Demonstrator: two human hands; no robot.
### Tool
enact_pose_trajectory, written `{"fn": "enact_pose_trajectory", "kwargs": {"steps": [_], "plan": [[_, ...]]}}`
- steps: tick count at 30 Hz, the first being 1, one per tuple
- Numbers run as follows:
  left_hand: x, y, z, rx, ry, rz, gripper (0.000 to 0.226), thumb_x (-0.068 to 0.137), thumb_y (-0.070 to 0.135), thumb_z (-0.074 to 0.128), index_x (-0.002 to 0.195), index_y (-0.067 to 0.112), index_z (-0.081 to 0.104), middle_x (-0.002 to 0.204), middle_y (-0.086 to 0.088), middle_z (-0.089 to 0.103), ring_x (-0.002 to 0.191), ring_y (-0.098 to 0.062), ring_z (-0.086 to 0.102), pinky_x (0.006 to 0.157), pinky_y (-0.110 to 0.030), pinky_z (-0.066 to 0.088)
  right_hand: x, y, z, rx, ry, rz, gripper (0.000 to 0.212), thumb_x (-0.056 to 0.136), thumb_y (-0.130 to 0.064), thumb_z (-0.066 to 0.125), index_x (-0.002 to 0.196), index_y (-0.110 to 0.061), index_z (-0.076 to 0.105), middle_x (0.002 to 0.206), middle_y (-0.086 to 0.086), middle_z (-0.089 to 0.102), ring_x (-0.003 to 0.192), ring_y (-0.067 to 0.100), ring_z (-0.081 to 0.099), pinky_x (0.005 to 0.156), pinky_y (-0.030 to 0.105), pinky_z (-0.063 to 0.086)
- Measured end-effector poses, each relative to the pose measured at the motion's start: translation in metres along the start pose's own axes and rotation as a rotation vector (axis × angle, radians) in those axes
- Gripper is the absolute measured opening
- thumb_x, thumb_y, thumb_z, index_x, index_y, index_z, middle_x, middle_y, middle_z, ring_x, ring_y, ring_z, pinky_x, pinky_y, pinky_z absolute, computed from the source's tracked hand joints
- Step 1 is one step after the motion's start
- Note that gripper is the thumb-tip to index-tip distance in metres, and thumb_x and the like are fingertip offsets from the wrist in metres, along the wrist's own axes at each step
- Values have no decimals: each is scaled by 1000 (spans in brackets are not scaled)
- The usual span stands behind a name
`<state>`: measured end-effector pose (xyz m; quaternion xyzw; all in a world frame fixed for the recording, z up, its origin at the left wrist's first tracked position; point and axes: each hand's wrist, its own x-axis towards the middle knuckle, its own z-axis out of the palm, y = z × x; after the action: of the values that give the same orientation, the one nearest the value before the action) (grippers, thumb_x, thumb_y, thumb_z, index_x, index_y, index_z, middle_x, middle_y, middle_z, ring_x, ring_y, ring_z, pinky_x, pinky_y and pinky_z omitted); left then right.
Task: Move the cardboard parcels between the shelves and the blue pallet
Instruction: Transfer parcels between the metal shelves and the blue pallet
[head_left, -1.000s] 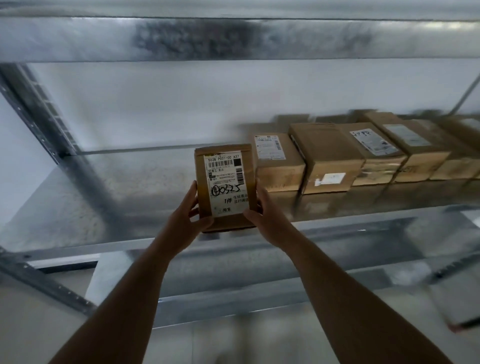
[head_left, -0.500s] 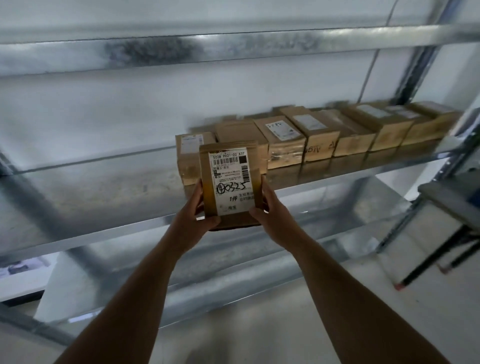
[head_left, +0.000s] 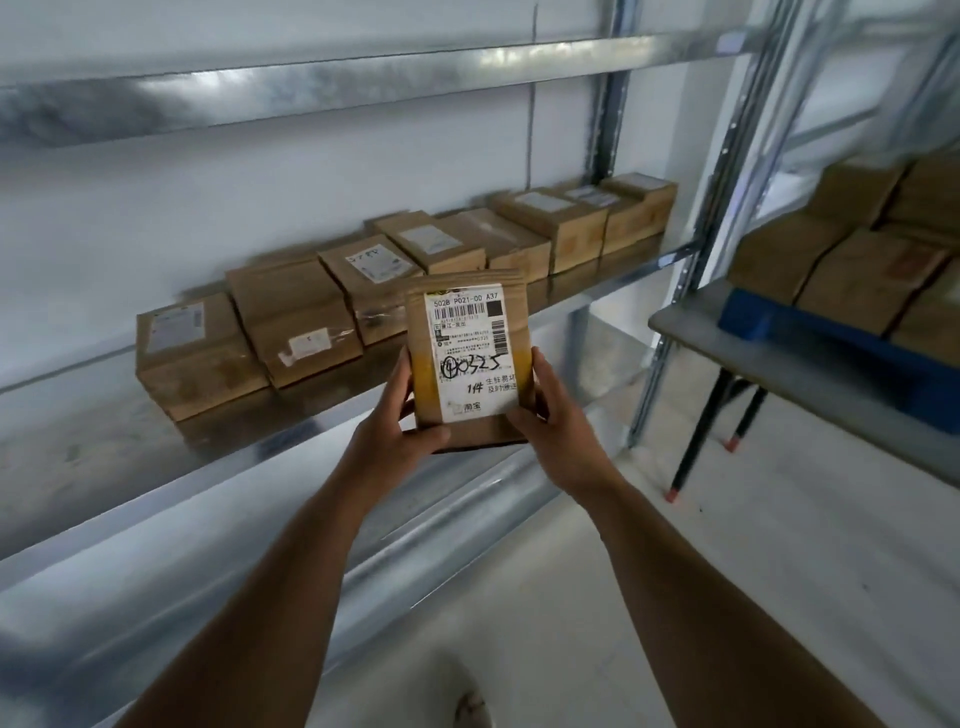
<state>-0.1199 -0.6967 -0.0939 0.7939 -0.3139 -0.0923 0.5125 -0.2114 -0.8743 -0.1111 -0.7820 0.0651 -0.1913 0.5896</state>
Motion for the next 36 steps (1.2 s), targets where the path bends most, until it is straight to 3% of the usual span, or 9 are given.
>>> {"fn": "enact_pose_trajectory", "kwargs": {"steps": [4, 9, 13, 16, 19, 21, 26, 31, 36], "plan": [[34, 15, 47, -5, -93, 26, 97, 83, 11, 68, 148, 41, 3, 144, 11, 42, 132, -13, 41, 104, -43, 42, -3, 13, -50, -68, 124, 31, 59, 97, -21, 50, 148, -33, 23, 137, -10, 51, 122, 4, 49, 91, 14, 45], [87, 38, 120, -61, -186, 43, 96, 83, 14, 69, 147, 44, 4, 144, 11, 41, 131, -12, 40, 101, -38, 41, 7, 31, -125, -108, 252, 97, 57, 98, -18, 47, 147, -38, 25, 138, -12, 51, 129, 11, 45, 104, 37, 43], [137, 62, 179, -70, -243, 89, 92, 83, 19, 69, 145, 46, 6, 146, 11, 37, 126, -5, 36, 101, -41, 39, 21, 43, -187, -146, 353, 134, 58, 98, -20, 47, 127, -64, 23, 118, -35, 48, 117, -4, 42, 82, 7, 44], [180, 84, 218, -82, -314, 95, 91, 82, 21, 70, 146, 43, 8, 148, 7, 35, 132, -16, 37, 101, -44, 38, 34, 51, -234, -138, 457, 168, 57, 98, -21, 46, 139, -53, 25, 128, -23, 50, 121, 1, 45, 94, 25, 45], [222, 107, 256, -125, -376, 119, 86, 80, 20, 72, 144, 38, 17, 142, 8, 42, 126, -16, 44, 96, -42, 44, 48, 51, -280, -158, 545, 159, 64, 97, -21, 48, 123, -75, 24, 119, -34, 52, 115, -1, 50, 97, 32, 47], [248, 122, 280, -174, -412, 155, 79, 79, 21, 73, 139, 34, 24, 129, 16, 48, 117, -10, 49, 83, -26, 50, 58, 49, -311, -182, 595, 137, 68, 96, -20, 49, 111, -82, 24, 117, -33, 52, 114, -1, 52, 94, 32, 49], [303, 150, 337, -222, -530, 239, 71, 76, 31, 74, 132, 42, 32, 128, 14, 52, 115, -8, 52, 90, -34, 47, 68, 59, -375, -177, 724, 106, 57, 96, -11, 50, 131, -53, 34, 113, -35, 55, 109, -11, 53, 80, 7, 46], [326, 178, 401, -226, -619, 327, 63, 82, 37, 68, 125, 60, 28, 114, 34, 44, 95, 19, 44, 75, -12, 36, 56, 75, -426, -140, 855, 152, 58, 94, -9, 53, 145, -25, 31, 127, -8, 58, 119, 5, 53, 101, 36, 47], [338, 206, 471, -253, -715, 379, 58, 85, 29, 66, 121, 57, 31, 111, 37, 40, 94, 31, 42, 67, 3, 38, 37, 93, -486, -131, 924, 186, 52, 90, -7, 58, 134, -29, 43, 122, -9, 61, 114, 3, 56, 102, 37, 46]]}}
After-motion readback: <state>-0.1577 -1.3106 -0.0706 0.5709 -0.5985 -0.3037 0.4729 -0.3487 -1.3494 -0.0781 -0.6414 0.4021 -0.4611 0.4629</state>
